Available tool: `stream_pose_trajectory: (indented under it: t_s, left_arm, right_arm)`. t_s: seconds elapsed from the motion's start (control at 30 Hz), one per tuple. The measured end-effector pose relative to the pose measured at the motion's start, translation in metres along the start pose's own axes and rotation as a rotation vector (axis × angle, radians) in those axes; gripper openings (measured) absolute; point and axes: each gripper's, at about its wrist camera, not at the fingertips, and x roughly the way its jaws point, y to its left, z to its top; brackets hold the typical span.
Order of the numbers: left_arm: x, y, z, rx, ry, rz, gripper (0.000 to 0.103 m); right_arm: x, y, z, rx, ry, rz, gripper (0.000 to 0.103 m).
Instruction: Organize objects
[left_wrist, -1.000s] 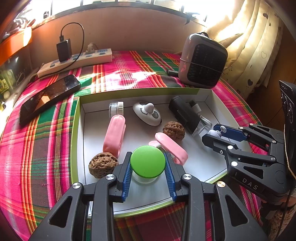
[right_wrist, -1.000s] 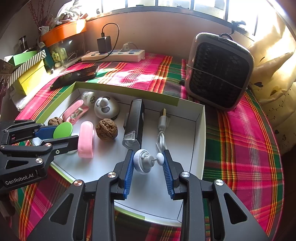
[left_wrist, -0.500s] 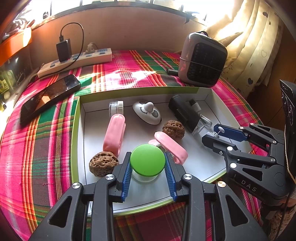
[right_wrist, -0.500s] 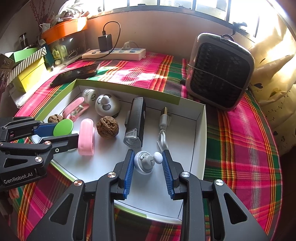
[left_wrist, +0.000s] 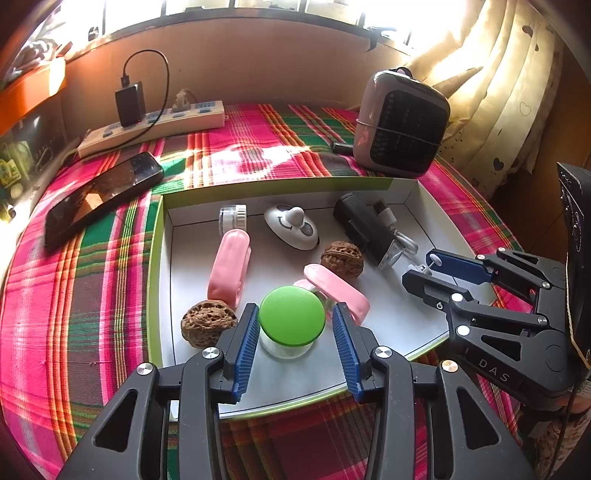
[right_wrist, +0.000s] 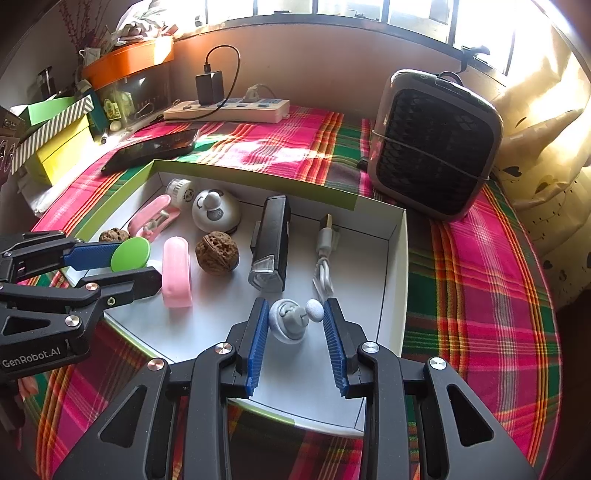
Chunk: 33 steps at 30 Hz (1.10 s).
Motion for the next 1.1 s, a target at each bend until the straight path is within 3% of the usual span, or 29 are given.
stream_pose_trajectory:
  t_s: [0.1,0.77,1.1]
  left_arm:
    - [-0.003,0.001,-0.001,-0.003,-0.001,-0.001,0.040]
    - [-0.032,-0.007,-0.015,-0.004,-0.038,0.013,0.040]
    - [-0.052,-0.013,-0.029,-0.017,-0.076,0.080,0.040]
  right_arm:
    - [-0.003,0.001,-0.001,0.000,-0.009,-0.001,0.042]
    - [-0.033,0.010,-0.009,0.026,-0.055,-0.011,0.042]
    - [-0.052,0.019,-0.020,0.053,-0.086,0.004,0.042]
